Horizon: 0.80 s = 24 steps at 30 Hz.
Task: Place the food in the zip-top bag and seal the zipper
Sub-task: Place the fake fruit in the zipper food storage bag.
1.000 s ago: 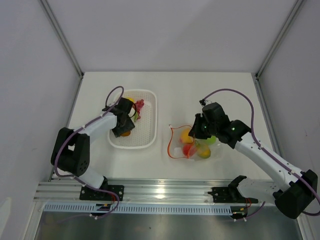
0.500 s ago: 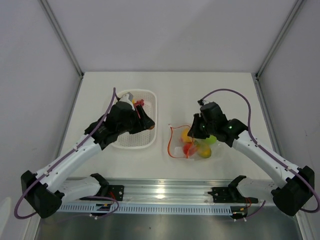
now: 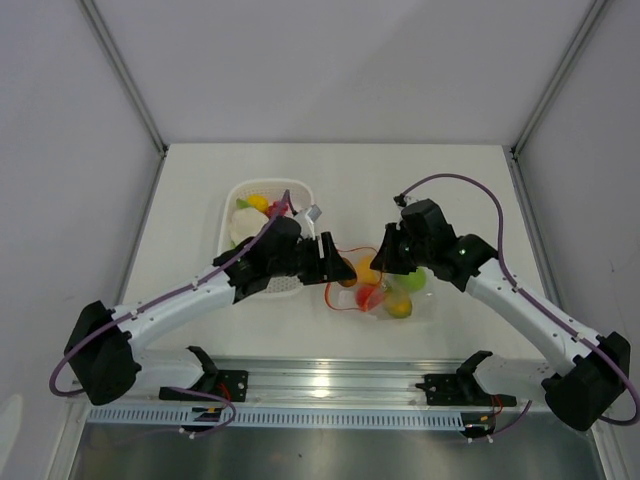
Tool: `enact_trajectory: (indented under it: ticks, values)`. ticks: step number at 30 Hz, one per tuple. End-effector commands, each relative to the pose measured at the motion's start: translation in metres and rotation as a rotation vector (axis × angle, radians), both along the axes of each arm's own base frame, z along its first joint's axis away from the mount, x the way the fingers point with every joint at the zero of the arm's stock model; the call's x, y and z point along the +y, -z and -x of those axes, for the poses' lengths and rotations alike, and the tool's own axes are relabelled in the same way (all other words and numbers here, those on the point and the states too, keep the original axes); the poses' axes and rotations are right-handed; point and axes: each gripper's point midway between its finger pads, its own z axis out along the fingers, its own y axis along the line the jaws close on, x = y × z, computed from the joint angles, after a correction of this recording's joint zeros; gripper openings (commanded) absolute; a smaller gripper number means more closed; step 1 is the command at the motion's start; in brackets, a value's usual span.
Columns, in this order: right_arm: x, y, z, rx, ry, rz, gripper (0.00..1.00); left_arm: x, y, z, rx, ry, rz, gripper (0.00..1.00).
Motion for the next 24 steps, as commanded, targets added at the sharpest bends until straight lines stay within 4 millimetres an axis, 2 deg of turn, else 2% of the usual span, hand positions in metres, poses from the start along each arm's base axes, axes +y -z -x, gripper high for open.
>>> enact_trajectory:
  ticks: [1, 4, 6, 8, 9, 12, 18, 21, 24]
  values:
    - [0.01, -0.033, -0.003, -0.053, -0.01, -0.095, 0.0, -0.021, -0.021, 0.003, -0.025, 0.054, 0.086, 0.0]
    - [0.011, -0.038, -0.001, -0.055, -0.014, -0.113, 0.0, -0.028, -0.018, 0.003, -0.012, 0.075, 0.085, 0.01]
    - [0.011, -0.039, -0.001, -0.058, -0.013, -0.117, 0.0, -0.032, -0.016, 0.006, -0.005, 0.108, 0.094, 0.27]
    - [0.011, -0.039, -0.001, -0.059, -0.014, -0.116, 0.0, -0.036, -0.018, 0.007, -0.016, 0.129, 0.11, 0.68]
    - [0.011, -0.041, -0.001, -0.063, -0.013, -0.118, 0.0, -0.038, -0.017, 0.009, -0.017, 0.14, 0.112, 0.83]
    - [0.009, -0.041, -0.001, -0.063, -0.012, -0.111, 0.0, -0.039, -0.019, 0.011, -0.044, 0.164, 0.119, 0.99]
    - [0.006, -0.042, -0.001, -0.07, -0.006, -0.104, 0.0, -0.025, -0.027, 0.007, -0.134, 0.145, 0.08, 1.0]
    - [0.004, -0.041, -0.002, -0.074, -0.001, -0.095, 0.0, -0.01, -0.038, -0.004, -0.194, 0.086, 0.069, 1.0]
    - [0.003, -0.039, -0.002, -0.071, 0.0, -0.085, 0.0, 0.013, -0.046, -0.018, -0.235, 0.01, 0.037, 0.99]
